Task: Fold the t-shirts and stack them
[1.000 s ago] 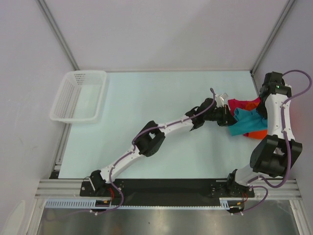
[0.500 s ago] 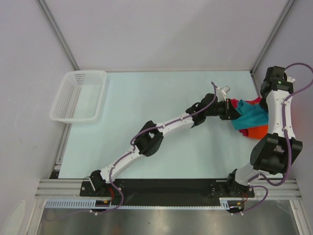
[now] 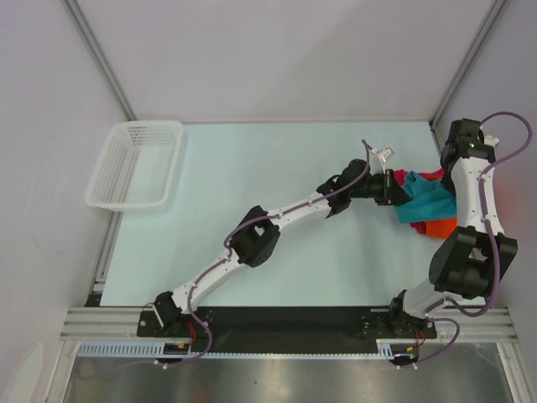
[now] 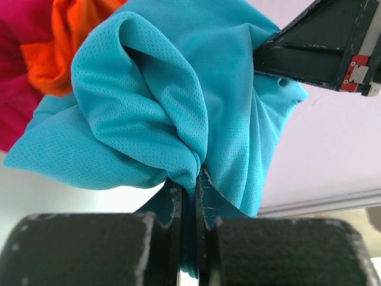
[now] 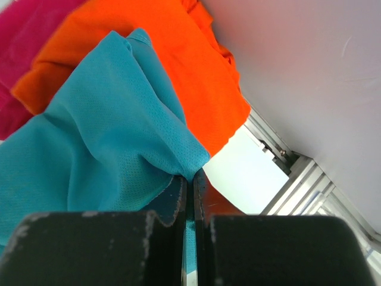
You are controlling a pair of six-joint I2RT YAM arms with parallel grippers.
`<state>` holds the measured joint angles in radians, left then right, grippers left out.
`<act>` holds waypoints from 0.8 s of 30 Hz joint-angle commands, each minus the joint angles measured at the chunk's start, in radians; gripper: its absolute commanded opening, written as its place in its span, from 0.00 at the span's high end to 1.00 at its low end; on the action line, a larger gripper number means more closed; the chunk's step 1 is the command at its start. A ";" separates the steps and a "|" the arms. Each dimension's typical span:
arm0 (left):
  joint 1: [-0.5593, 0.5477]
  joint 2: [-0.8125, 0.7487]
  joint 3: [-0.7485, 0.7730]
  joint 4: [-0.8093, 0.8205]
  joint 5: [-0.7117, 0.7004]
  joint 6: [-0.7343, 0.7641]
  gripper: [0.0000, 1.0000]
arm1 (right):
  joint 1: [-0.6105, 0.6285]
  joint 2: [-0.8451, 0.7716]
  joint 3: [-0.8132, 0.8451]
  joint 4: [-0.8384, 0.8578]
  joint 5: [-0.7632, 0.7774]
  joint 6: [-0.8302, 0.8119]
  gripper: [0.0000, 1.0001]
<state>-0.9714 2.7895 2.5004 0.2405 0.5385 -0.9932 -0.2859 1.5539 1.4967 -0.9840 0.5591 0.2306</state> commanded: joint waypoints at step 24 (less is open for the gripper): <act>-0.013 -0.176 -0.078 -0.464 -0.351 0.601 1.00 | -0.021 -0.204 -0.202 0.292 0.427 -0.103 1.00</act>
<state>-1.0306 2.6308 2.4546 -0.0391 0.2630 -0.4862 -0.2707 1.4033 1.3037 -0.8471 0.6342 0.2142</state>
